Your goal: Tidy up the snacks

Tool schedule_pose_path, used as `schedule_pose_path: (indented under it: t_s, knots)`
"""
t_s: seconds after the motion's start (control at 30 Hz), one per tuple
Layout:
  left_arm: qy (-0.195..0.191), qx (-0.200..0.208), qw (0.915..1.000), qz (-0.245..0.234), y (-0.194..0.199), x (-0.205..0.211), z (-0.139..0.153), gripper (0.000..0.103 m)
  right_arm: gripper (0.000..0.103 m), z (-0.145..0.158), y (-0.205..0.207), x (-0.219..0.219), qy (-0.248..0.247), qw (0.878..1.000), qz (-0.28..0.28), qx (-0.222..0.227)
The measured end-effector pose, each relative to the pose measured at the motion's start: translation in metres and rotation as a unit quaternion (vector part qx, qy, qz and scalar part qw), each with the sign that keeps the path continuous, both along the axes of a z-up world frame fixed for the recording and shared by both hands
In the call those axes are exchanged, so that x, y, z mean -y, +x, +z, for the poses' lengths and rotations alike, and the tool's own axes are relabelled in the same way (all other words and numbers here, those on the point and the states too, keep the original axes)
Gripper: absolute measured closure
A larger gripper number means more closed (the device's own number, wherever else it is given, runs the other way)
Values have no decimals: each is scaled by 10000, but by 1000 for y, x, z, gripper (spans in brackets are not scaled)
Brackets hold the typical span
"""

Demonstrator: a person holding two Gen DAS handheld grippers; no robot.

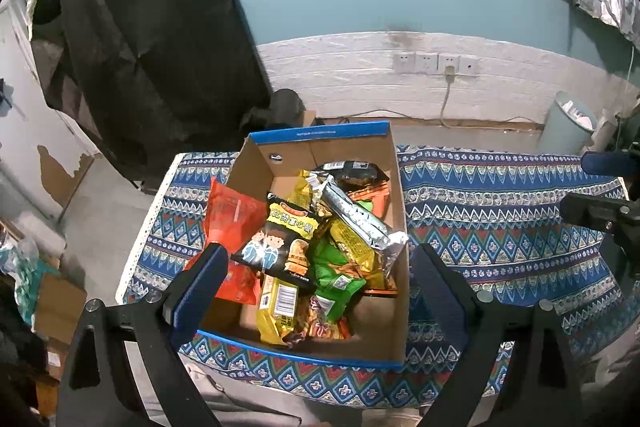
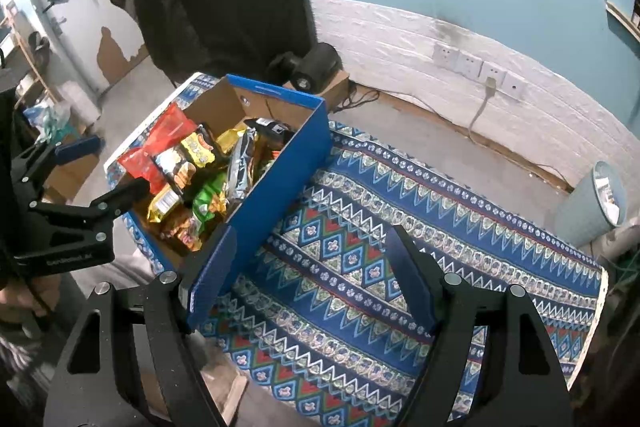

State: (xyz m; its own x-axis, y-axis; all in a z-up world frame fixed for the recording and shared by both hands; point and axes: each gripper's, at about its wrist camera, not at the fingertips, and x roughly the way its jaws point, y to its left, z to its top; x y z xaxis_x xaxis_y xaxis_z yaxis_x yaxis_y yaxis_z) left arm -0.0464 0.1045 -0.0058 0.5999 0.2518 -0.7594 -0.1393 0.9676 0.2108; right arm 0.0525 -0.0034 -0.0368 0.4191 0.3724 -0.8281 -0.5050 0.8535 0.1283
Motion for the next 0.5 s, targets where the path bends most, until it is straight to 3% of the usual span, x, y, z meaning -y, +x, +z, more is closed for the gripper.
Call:
schedule_pose_path:
  t_s: [0.5]
  knots:
    - [50, -22, 10000, -22, 1, 2, -2, 9, 25, 1, -1, -2, -6, 10000, 16, -2]
